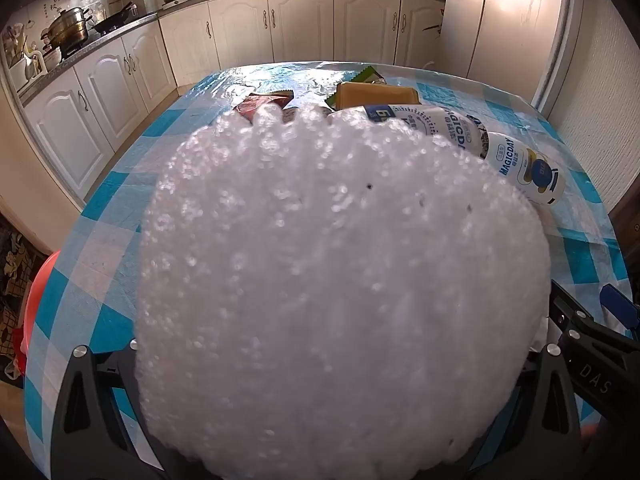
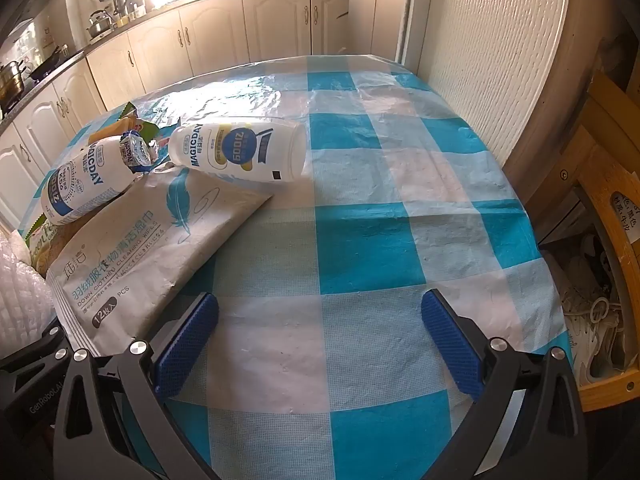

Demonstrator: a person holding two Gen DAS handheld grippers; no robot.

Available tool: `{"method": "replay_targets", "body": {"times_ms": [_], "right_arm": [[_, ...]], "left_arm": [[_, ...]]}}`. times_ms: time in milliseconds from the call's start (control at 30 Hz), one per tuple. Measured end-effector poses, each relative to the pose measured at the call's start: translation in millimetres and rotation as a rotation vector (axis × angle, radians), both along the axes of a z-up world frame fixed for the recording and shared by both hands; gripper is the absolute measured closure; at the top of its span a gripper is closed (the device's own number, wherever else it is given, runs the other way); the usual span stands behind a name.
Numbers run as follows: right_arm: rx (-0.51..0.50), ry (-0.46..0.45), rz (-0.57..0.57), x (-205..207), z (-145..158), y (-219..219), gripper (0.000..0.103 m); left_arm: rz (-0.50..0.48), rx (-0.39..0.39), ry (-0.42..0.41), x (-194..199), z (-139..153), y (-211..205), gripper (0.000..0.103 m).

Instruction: Collect trash

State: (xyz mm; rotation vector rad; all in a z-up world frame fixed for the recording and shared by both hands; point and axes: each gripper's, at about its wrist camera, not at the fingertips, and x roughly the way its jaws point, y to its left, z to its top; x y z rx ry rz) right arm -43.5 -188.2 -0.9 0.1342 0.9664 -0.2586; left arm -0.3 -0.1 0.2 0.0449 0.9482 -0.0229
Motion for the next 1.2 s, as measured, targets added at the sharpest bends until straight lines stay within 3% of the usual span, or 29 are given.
{"method": "replay_targets", "body": {"times_ms": [400,633,900,1200], "right_arm": [[0.002,0.006,0.012,-12,1,5,0.004],[-0.034,-0.065,-0.006,-44,21,16,0.004],[-0.138,-0.248,-0.005,-84,97,44,0.004],[-0.186,-0.479,-0.030,-133,182,58,0.004]], "left_arm": [[-0.011,-0.001,0.001,-3,0,0,0.003],[-0.061,-0.020,-0.004,-25,6,11,0.003],[-0.108,-0.060,-0.180,-62,60,38,0.003],[-0.138,0.021,-0.382,-99,139,38,0.003]]}}
